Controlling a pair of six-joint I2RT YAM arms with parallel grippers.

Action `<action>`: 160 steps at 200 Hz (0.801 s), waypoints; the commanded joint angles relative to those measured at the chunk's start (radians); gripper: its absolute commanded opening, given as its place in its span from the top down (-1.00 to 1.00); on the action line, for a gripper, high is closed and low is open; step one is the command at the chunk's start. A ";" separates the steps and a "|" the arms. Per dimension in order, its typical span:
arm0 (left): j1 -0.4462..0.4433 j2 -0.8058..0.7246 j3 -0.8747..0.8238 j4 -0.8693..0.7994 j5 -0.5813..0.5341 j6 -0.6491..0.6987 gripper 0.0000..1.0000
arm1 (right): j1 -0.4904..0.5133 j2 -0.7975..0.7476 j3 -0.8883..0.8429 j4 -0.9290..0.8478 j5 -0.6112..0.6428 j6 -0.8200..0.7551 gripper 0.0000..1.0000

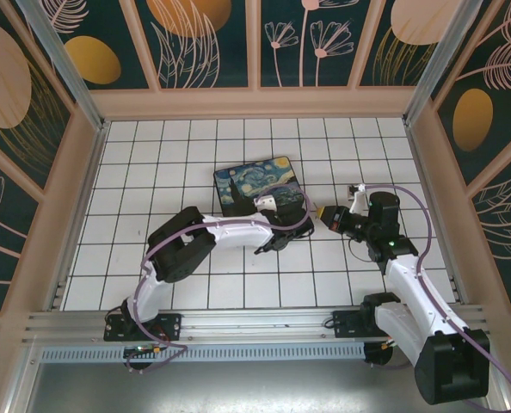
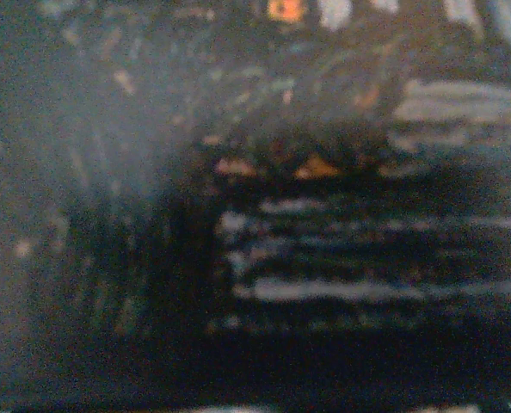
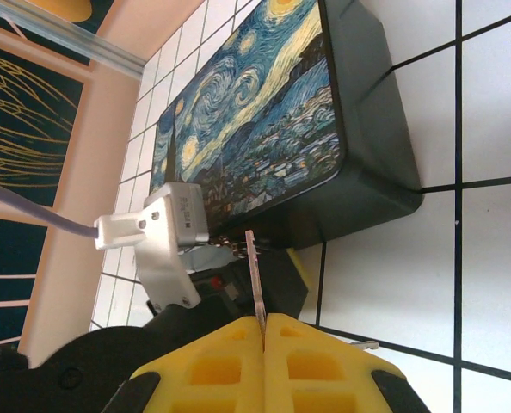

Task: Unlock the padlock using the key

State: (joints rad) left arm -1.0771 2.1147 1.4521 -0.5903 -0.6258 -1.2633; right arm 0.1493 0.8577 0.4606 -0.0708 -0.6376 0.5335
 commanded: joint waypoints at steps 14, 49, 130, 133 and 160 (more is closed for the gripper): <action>0.004 -0.173 -0.022 -0.113 -0.008 0.046 0.78 | -0.007 -0.022 0.007 0.020 -0.013 0.002 0.92; -0.027 -0.249 -0.008 -0.211 0.031 0.033 0.81 | -0.002 -0.037 0.032 0.003 -0.016 0.004 0.91; -0.042 -0.303 0.263 -0.592 0.110 0.010 0.77 | 0.001 -0.066 0.105 -0.098 -0.033 -0.017 0.90; -0.043 -0.301 0.273 -0.603 0.116 0.012 0.77 | 0.002 -0.067 0.106 -0.099 -0.034 -0.016 0.90; -0.034 -0.298 0.315 -0.666 0.169 0.017 0.76 | 0.001 -0.075 0.118 -0.120 -0.041 -0.015 0.89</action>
State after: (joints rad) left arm -1.1191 1.8606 1.7107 -1.1202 -0.4591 -1.2499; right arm 0.1497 0.8024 0.5381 -0.1558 -0.6540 0.5293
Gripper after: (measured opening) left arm 0.274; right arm 0.062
